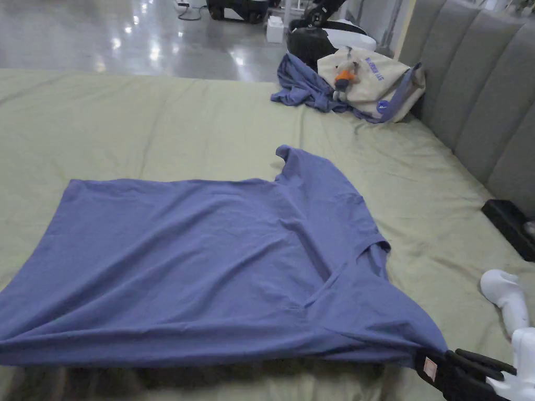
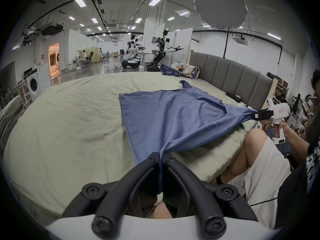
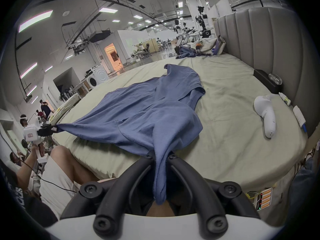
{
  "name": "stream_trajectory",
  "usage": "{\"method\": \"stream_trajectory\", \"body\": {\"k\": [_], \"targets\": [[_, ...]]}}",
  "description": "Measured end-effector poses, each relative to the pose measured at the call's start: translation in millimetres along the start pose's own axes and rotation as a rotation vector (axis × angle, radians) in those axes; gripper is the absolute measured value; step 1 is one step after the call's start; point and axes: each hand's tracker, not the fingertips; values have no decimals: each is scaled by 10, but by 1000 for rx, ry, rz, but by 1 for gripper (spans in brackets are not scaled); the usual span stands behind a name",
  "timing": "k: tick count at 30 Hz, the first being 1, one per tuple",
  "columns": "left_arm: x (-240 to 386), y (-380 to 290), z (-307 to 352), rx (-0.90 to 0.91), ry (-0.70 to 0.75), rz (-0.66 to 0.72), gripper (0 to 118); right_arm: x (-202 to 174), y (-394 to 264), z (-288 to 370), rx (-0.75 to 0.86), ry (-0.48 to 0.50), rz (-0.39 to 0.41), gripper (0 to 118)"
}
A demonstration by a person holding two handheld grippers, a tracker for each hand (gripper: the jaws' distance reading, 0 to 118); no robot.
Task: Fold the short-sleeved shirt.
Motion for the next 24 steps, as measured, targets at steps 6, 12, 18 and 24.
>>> {"method": "stream_trajectory", "body": {"k": [6,12,18,24], "targets": [[55,333,-14,64,-21,57,5,-63,309,11,7,32,-21,9],[-109,912,-479,99,-29,66,5,-30,938,-288,21,55,-15,9],[-414,1237,-1088,81,-14,132,5,84,1423,-767,17,53,-22,9],[-752,1341,-1619,38,24,223,5,248,1669,-1261,10,10,-40,9]]}}
